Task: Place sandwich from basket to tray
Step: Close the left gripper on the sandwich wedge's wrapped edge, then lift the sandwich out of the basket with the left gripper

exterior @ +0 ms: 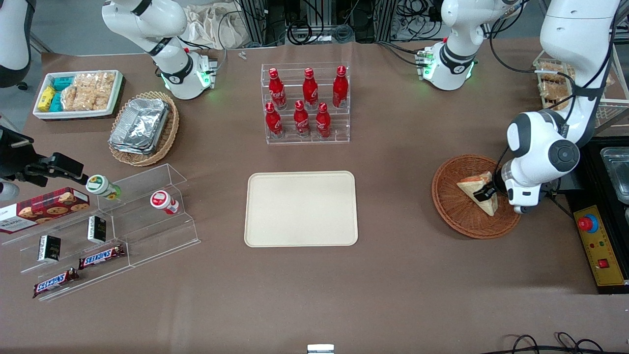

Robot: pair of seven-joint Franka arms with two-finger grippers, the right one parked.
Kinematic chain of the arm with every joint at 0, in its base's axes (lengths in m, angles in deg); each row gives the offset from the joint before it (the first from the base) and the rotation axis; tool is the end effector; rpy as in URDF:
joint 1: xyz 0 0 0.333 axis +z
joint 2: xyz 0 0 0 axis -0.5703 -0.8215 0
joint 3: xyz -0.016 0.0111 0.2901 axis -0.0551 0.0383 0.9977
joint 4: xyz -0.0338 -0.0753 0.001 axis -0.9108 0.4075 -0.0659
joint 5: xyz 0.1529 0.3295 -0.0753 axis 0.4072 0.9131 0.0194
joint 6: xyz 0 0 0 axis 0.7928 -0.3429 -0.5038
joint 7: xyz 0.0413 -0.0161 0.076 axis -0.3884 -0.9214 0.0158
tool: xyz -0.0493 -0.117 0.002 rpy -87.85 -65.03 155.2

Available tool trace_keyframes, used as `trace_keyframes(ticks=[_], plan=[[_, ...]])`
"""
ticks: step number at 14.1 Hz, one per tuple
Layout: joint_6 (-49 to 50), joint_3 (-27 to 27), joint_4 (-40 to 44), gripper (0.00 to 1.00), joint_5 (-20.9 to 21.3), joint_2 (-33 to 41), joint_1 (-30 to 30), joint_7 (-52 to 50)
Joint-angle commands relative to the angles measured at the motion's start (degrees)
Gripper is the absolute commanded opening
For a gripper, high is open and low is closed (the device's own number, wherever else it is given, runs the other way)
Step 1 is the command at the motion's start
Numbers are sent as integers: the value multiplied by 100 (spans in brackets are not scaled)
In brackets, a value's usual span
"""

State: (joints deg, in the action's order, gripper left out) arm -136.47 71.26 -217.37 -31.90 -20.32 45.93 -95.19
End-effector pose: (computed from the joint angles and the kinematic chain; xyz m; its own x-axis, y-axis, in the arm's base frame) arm 0.5057 0.0253 0.2011 0.7426 0.6621 -0.1009 0.6598 -0.7491 -0.0602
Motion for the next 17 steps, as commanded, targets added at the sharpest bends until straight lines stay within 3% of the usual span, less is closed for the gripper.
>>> trace_keyframes(ticks=[1,5,8,12,14,17], plan=[[-120,-25,-36,0,-29,39,-52,-89],[412,-139,366,0,14,294,-114,-537],[2124,-270,1445,0,41,452,-123,-450],[4419,-789,3571,0,32,338,-132,-441],[4923,-1060,4302,0,-29,312,-141,-458],[5022,-1719,4736,0,-29,242,-141,-239]])
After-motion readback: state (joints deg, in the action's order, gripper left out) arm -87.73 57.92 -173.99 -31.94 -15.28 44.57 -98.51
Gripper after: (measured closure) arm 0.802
